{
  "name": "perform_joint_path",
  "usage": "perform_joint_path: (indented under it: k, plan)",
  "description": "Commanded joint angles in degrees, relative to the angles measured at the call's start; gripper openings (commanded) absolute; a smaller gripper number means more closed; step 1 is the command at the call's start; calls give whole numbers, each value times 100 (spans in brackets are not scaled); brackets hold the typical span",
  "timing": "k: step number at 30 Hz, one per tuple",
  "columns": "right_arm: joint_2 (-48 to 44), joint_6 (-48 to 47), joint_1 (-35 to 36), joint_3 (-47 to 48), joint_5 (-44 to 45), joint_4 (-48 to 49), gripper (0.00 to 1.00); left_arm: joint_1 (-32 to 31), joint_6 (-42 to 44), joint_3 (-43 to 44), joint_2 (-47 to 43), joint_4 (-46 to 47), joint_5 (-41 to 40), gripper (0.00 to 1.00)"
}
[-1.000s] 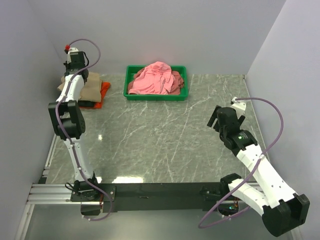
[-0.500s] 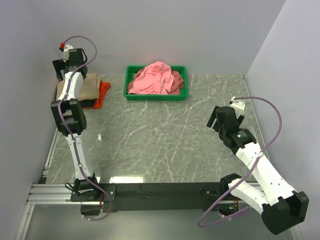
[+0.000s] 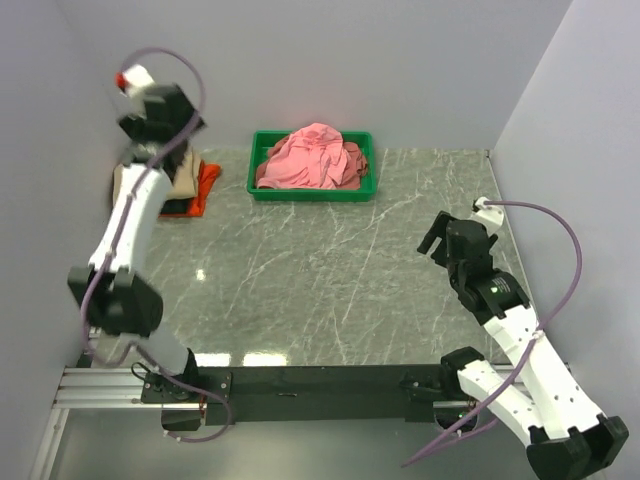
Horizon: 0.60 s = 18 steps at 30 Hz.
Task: Fold and stack the t-shirts
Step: Reset both grippers
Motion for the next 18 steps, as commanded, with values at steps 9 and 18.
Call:
perform_joint_path:
  k: [9, 18]
  plan:
    - [-449, 133, -46, -295, -207, 403, 86, -3522, -2272, -4302, -3533, 179, -1042, 99]
    - [-678, 300, -37, -620, -278, 702, 86, -3806, -3414, -5191, -3835, -1032, -1717, 99]
